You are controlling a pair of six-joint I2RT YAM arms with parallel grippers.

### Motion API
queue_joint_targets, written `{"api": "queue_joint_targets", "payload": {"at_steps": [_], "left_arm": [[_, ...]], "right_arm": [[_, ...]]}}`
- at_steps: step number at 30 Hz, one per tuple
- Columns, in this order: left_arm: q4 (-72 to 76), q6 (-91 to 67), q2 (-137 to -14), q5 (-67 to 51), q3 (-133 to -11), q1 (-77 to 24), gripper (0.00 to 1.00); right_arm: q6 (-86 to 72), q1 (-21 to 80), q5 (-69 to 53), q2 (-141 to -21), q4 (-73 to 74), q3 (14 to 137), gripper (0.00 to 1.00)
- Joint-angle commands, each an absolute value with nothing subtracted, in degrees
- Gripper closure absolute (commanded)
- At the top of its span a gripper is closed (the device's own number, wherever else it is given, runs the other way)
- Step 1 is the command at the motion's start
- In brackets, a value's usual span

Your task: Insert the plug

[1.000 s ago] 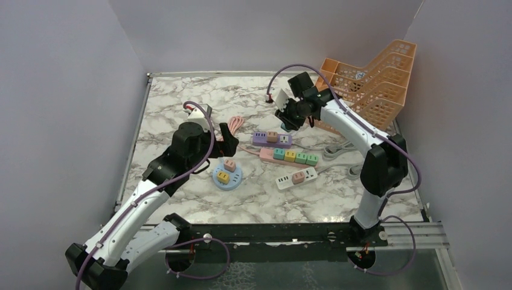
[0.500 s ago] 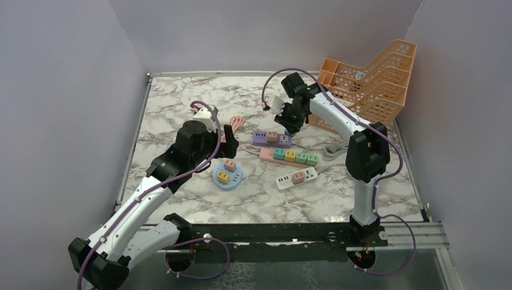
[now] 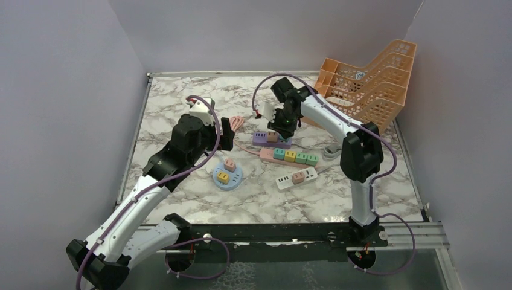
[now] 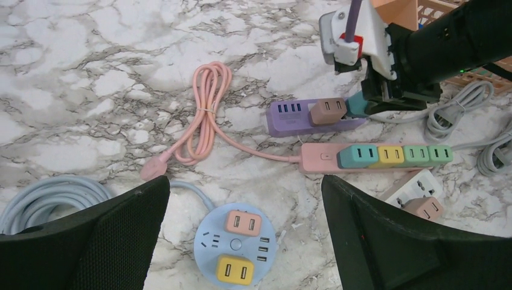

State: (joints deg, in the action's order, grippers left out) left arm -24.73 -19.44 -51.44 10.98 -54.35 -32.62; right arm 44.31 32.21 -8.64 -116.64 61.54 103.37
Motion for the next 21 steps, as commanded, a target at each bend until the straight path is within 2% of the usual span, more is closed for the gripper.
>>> {"api": "queue_joint_targets", "payload": {"at_steps": [1, 11, 21], "left_arm": [[-23.5, -18.1, -51.4, 13.9, -55.9, -32.4, 0.01], [-23.0, -17.0, -52.6, 14.5, -55.9, -32.4, 0.01], [-22.2, -16.2, -53.7, 14.5, -55.9, -32.4, 0.01]], "right_arm": [[45.8, 33.3, -7.6, -120.0, 63.1, 106.0, 0.99], [46.0, 33.7, -0.8, -119.9, 63.8, 105.7, 0.99], [45.7, 33.9, -1.2, -119.1, 64.7, 110.0, 0.99]]}}
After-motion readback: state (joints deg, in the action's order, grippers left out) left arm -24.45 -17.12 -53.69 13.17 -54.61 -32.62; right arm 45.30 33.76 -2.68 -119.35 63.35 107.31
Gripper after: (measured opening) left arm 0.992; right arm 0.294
